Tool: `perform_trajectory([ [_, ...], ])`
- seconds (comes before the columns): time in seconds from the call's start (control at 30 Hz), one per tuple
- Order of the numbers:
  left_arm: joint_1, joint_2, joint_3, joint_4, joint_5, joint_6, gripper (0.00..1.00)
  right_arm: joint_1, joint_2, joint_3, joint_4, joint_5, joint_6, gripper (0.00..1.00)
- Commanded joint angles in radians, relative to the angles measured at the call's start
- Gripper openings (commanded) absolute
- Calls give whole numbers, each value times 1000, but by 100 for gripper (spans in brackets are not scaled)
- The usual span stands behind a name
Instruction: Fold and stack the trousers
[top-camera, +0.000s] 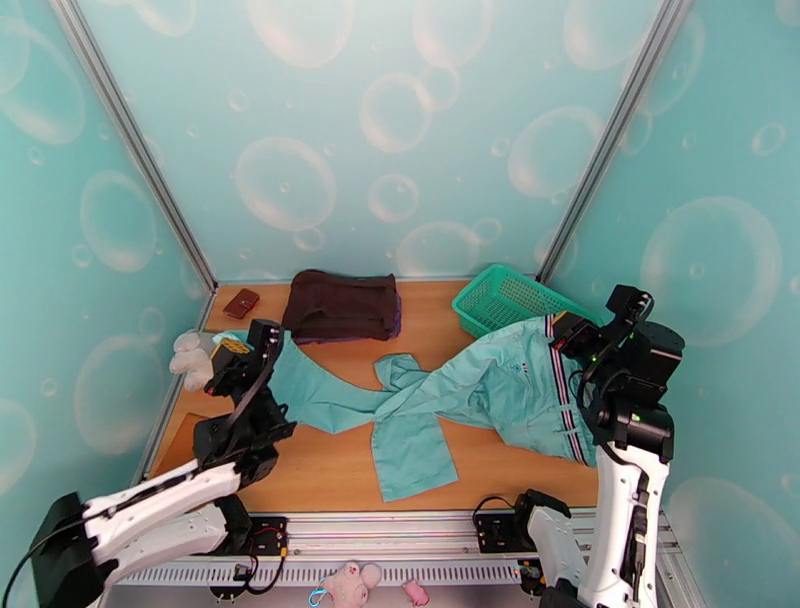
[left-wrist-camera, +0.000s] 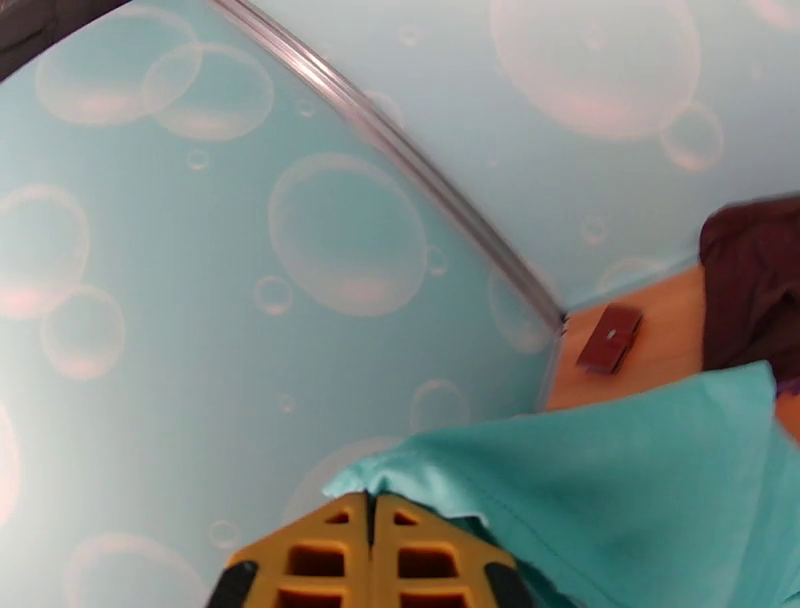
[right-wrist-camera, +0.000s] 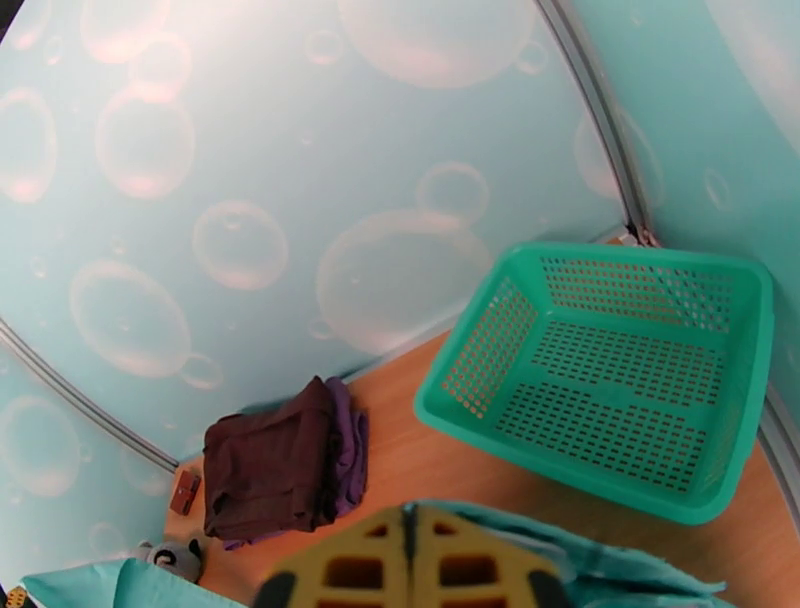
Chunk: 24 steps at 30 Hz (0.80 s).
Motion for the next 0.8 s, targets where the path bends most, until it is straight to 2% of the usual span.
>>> perform_trajectory([
  [0.0, -20, -209, 173, -1191, 496, -948, 0, 2, -14, 38, 28, -25, 1, 0],
  [0.07, 33, -320, 169, -1165, 645, -1007, 0, 2, -20, 32, 30, -24, 4, 0],
  [0.1, 49, -352, 160, -1141, 669, -1015, 0, 2, -21, 27, 34, -31, 6, 0],
  [0.17, 75, -328, 197, -1198, 639, -1105, 0, 4, -17, 22, 39, -60, 10, 0],
  [0.27, 119, -205, 299, -1346, 589, -1283, 0, 3, -2, 44, -3, -84, 11, 0],
  [0.33, 191, -122, 364, -1438, 501, -1439, 0, -8, 10, 61, -32, -90, 31, 0],
  [0.37, 248, -92, 396, -1500, 503, -1534, 0, -18, 15, 68, -38, -100, 45, 0],
  [0.43, 412, -51, 465, -1670, 508, -1814, 0, -45, 22, 76, -44, -121, 75, 0],
  [0.5, 581, -47, 482, -1753, 535, -1980, 0, -83, 19, 77, -38, -107, 100, 0],
  [0.63, 938, -140, 359, -1601, 744, -1957, 0, -223, 63, 88, -50, -176, 85, 0],
  [0.77, 1313, -106, 285, -1568, 866, -1923, 0, -267, 53, 92, -139, 109, 16, 0],
])
